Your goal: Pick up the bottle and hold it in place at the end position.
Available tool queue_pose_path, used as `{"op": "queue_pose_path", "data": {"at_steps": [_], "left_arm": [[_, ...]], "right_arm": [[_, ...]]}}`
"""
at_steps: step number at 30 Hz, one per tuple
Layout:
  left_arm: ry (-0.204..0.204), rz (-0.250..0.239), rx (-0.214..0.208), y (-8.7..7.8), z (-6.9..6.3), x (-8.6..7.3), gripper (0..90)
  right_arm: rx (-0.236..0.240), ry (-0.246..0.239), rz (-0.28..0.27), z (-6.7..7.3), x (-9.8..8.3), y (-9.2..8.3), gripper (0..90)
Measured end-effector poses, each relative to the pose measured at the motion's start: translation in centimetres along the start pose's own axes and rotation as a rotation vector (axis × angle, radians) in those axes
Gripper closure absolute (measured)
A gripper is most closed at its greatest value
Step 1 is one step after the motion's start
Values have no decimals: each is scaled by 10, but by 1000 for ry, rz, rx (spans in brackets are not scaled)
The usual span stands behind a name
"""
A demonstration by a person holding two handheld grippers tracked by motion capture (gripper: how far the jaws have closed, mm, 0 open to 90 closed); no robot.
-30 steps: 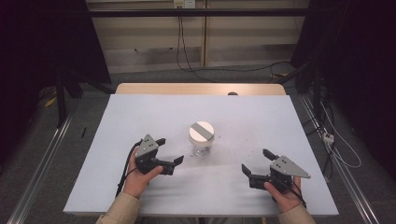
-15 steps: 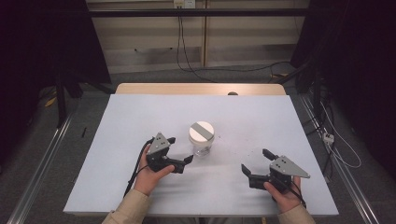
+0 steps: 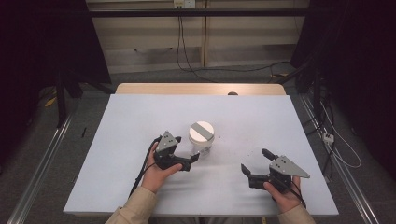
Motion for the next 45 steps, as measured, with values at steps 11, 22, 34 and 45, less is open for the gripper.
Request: {"op": "queue_pose_path", "data": {"at_steps": [11,22,34,45], "left_arm": [[-2,10,9,20,-7,4,42],[24,23,14,35,-13,6,66],[22,23,55,46,-12,7,117],[49,18,74,49,-12,8,176]], "right_arm": [[0,0,-2,0,0,0,44],[-2,1,-1,-1,0,-1,44],[-2,0,-1,-2,0,-1,45],[0,0,-1,-2,-1,-1,45]]}}
Point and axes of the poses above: each handheld gripper's, and its own axes: y roughly forward along the jaws, x roughly out of its top, z roughly to its left, the point moved 4 cm from there along y, roughly forward along the jaws, and after that the axes turned 12 degrees about -y, right-handed, at the moved point
